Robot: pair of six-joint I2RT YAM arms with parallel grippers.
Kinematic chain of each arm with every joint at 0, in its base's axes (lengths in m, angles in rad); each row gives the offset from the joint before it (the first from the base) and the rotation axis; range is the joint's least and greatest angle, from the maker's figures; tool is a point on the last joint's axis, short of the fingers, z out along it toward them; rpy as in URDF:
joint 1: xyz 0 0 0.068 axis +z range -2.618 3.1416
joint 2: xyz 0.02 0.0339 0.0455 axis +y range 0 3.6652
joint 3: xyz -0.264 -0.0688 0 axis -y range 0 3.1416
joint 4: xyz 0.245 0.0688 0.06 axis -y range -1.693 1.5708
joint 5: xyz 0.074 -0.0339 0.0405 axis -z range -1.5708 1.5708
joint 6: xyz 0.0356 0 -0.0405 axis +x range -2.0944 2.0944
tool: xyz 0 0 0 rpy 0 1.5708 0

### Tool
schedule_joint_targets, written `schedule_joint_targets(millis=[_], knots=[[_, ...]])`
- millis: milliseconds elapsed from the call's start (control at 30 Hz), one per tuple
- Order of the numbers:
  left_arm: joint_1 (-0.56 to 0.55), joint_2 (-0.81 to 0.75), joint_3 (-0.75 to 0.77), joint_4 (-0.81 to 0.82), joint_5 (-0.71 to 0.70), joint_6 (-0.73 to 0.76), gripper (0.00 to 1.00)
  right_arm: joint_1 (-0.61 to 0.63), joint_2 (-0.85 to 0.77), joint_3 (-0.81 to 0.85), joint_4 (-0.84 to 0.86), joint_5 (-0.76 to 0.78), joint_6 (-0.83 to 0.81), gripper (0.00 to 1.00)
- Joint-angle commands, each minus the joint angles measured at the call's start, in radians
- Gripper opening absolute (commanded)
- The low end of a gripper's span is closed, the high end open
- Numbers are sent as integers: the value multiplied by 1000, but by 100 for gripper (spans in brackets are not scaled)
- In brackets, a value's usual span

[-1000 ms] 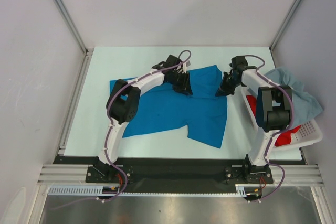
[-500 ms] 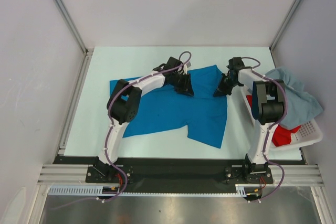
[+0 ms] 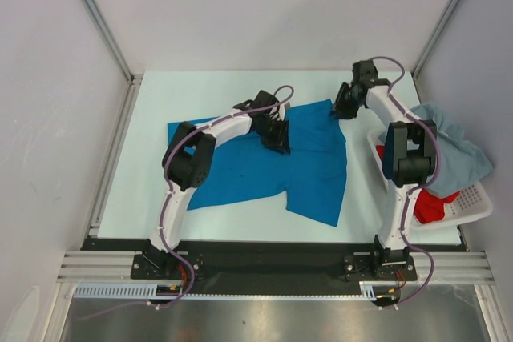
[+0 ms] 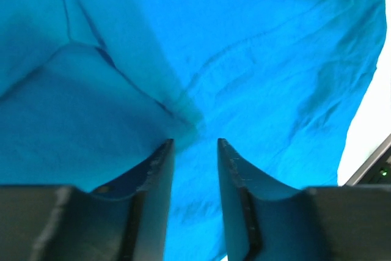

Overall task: Fold and stack the t-shirts
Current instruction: Fold the tshirt

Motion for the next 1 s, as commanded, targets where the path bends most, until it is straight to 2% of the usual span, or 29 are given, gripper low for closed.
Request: schedule_joint_targets(millis=[0,67,167,333,700,967], knots=[[-4,-103,-6,-27,-28,81,41,-14,68,160,21,35,-15,37],[-6,-124,32,-57,-31,98,45,-20,152,240,6,23,-24,39],[7,-178,66,-91,-57,119,46,-25,249,380,-13,13,-41,41],[117,-302,-4,-79,-74,101,43,-31,330,498,22,-11,-24,42],[424,-457,-282,9,-91,39,39,-40,402,541,61,-30,-22,39],[540,-465,-367,39,-53,0,40,-46,453,563,99,-59,10,33]])
